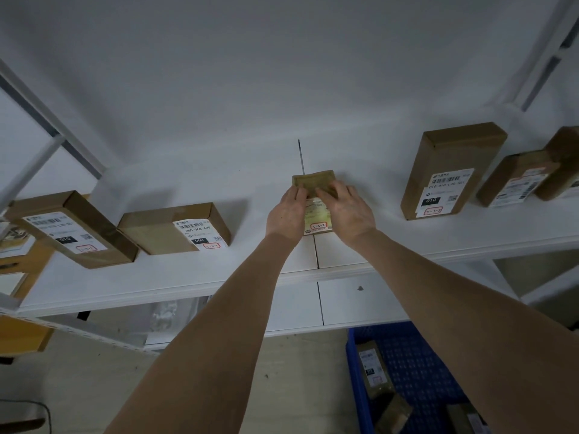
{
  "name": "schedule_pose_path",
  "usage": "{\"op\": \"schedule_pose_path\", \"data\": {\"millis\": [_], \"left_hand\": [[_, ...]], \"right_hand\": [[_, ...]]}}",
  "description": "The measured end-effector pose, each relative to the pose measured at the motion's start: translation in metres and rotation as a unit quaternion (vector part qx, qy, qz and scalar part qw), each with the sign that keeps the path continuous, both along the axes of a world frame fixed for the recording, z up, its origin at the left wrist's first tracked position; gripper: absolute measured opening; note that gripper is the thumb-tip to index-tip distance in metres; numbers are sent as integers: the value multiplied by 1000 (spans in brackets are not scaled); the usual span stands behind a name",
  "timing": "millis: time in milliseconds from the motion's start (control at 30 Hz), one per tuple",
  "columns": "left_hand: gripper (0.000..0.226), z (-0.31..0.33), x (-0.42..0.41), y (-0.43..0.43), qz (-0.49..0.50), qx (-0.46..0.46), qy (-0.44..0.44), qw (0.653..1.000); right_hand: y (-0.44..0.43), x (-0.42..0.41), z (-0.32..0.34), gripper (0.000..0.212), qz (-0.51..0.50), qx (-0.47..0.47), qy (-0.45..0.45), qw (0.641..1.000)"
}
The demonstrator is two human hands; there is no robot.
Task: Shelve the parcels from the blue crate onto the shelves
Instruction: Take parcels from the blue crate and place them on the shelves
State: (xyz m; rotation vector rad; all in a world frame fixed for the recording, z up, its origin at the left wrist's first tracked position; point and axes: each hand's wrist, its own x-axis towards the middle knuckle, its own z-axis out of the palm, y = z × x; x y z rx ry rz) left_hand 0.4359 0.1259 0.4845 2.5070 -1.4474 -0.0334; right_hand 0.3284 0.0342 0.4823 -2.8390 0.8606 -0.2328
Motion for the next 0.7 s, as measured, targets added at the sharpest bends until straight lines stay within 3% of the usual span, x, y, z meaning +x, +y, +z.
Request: {"op": "schedule_pose_path", "data": {"millis": [167, 367, 533, 700], "left_hand": [[56, 7, -11, 11, 1, -5, 1, 1000], [49, -3, -50, 17, -62, -123, -50, 989], [44, -26, -109, 4, -124, -72, -4, 990], [47, -68, -167, -12, -126, 114, 37, 985]], "right_hand": [[5, -12, 4, 66, -10, 0, -31, 999], [19, -54, -4, 69, -74, -2, -49, 996], [22, -117, -28, 66, -112, 3, -16, 994], [9, -191, -69, 46, -142, 36, 36, 989]]}}
